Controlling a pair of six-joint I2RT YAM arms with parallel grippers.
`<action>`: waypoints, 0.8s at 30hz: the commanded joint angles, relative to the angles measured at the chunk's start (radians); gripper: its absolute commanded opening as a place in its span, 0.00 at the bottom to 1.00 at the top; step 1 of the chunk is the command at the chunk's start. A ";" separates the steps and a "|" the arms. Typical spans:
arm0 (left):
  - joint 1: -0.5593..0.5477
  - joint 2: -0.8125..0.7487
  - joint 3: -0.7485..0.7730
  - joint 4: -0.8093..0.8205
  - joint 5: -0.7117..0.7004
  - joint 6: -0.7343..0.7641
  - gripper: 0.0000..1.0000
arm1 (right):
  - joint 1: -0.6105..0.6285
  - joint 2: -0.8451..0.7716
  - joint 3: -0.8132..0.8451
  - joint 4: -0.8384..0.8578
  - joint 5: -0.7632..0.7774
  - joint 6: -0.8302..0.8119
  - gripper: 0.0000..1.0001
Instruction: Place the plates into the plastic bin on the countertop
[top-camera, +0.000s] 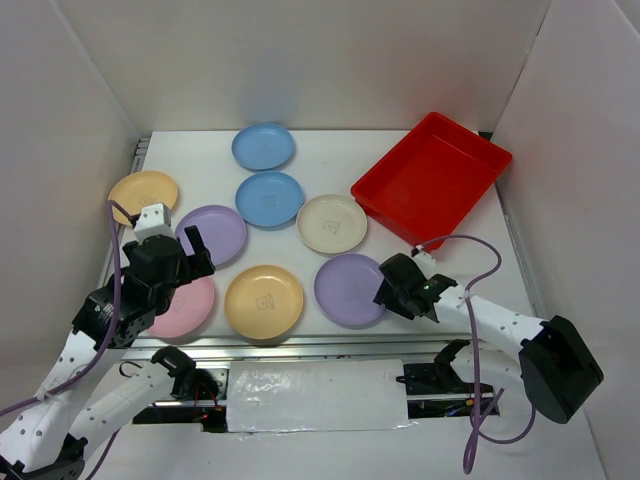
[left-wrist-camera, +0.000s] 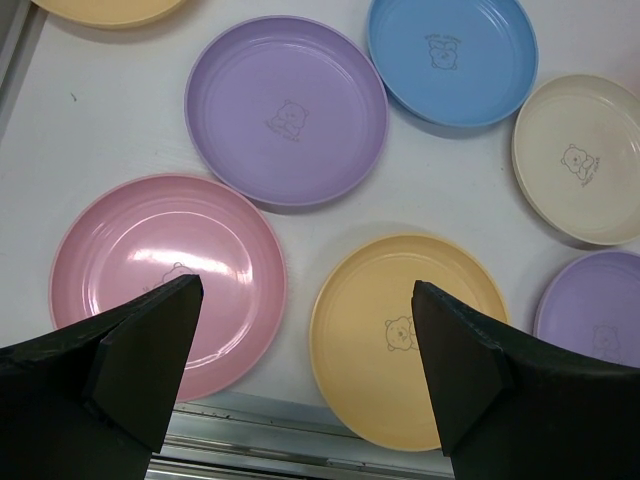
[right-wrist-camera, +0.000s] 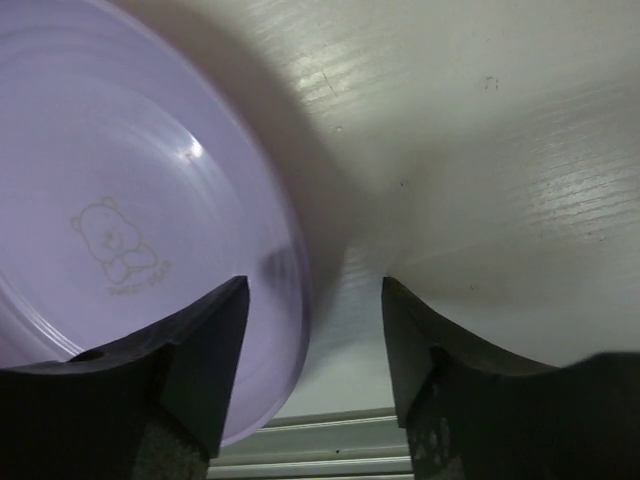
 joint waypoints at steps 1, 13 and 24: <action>0.003 -0.007 -0.004 0.042 0.007 0.015 0.99 | -0.021 -0.014 -0.032 0.105 -0.037 0.004 0.62; 0.002 -0.006 -0.004 0.042 0.008 0.015 0.99 | 0.032 -0.089 -0.015 0.012 -0.007 0.044 0.00; 0.002 -0.004 -0.002 0.042 0.005 0.014 0.99 | 0.195 -0.273 0.169 -0.318 0.197 0.153 0.00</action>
